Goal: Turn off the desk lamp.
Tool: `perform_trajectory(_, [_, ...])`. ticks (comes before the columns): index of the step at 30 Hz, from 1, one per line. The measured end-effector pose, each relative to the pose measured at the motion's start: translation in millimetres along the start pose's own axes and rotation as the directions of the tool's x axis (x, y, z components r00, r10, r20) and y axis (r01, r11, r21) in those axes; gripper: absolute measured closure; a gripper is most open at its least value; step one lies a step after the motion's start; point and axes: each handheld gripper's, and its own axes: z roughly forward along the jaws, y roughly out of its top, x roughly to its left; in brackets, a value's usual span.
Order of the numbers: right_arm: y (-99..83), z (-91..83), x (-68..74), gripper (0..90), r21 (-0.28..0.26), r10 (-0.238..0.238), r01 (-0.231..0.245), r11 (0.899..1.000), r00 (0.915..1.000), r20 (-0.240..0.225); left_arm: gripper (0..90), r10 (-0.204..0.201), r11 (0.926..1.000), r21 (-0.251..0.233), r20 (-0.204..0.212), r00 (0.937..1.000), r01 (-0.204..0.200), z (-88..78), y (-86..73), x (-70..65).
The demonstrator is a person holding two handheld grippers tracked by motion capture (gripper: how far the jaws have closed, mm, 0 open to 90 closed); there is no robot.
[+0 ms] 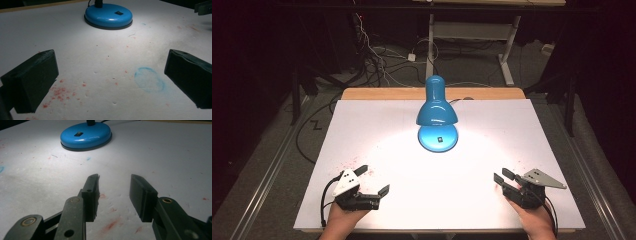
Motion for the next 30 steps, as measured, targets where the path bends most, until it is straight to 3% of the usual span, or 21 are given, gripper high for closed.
perform_trajectory(7, [-1.4, 0.9, -0.5, 76.7, 0.031, -0.042, 0.042, 0.999, 0.999, 0.013, 0.0, 0.004, 1.0, -0.002, 0.006, 1.0, -0.004, -0.6, 0.0, -0.1])
perform_trajectory(15, [-0.6, 0.5, 0.5, 90.0, 0.025, -0.044, 0.044, 0.999, 0.999, 0.011, 0.0, -0.001, 1.0, 0.0, 0.002, 1.0, 0.001, -1.1, 0.1, 1.0])
perform_trajectory(23, [1.0, -0.3, 0.7, 90.0, 0.019, -0.041, 0.041, 0.999, 0.999, 0.016, 0.0, 0.04, 0.9992, -0.006, -0.033, 0.9986, -0.04, -1.6, -0.9, 0.1])
perform_trajectory(29, [1.3, 1.0, 1.0, 90.0, 0.025, -0.051, 0.051, 0.998, 0.9986, 0.009, 0.0, 0.05, 0.9987, 0.014, -0.015, 0.9987, -0.049, 1.3, -1.7, -0.9])
perform_trajectory(30, [2.5, 2.8, 2.2, 90.0, 0.022, -0.057, 0.057, 0.998, 0.9983, -0.006, 0.0, 0.026, 0.9993, 0.028, 0.002, 0.9997, -0.026, 0.9, -0.5, 0.4])
